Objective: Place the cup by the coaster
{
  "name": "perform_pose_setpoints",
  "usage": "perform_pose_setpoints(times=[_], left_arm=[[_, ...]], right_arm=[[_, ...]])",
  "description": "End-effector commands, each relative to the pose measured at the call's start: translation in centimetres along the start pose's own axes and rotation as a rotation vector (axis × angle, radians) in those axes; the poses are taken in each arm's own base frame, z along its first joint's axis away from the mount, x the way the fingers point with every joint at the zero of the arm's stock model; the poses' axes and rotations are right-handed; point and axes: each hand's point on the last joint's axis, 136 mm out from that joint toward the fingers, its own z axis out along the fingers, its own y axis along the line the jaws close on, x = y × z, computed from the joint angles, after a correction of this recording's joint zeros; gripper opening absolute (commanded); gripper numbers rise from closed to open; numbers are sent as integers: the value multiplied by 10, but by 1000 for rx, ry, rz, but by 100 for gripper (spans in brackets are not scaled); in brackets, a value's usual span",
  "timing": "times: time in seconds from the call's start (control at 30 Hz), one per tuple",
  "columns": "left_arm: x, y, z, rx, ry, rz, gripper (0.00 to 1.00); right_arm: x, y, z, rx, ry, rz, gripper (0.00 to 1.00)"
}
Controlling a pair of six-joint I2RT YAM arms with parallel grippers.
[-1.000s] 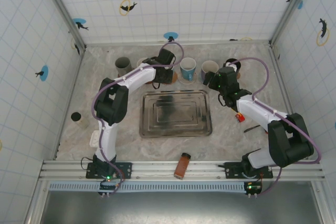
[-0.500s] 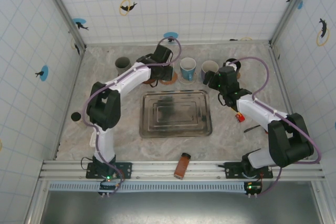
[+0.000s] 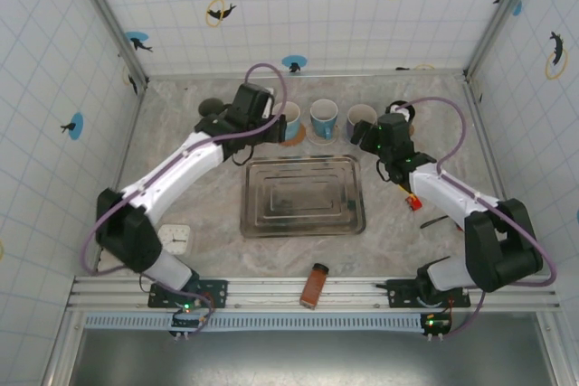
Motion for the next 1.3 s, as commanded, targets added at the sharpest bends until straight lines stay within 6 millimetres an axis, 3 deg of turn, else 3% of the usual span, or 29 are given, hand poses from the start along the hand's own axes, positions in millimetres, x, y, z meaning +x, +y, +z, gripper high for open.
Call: perform_pose_setpoints(times=[0.0,0.23,0.33,0.47,0.6,0.77,0.9,1.1,1.27], left_arm=[[-20,3,-38,14,-150,-20,76],[-13,33,-93,-58,-344,-35,89],[-6,54,-107,-139,-410,-46,97],[-1,71,-123,-193,-512,-62,97],[10,91,-127,-281,-594,-58,97],[23,121,-125,-473,-640,-11,97],[38,146,-116,-574,-683,0,97],[72,192,-102,-647,-733,-17,97],[89,212,-95,-638,-763,-32,97]], right_arm=[[-24,7,-17,-20,-68,15,99],[-33,10,-37,-48,-95,33,99],[-36,13,-46,-58,-99,33,99],[-40,20,-61,-93,-111,28,99],[-40,20,-74,-102,-114,-8,99],[-24,9,-85,-94,-90,-152,99],[-15,-18,-92,-20,-152,-244,99],[-20,-52,-104,40,-306,-336,99],[-27,-92,-105,149,-400,-334,99]])
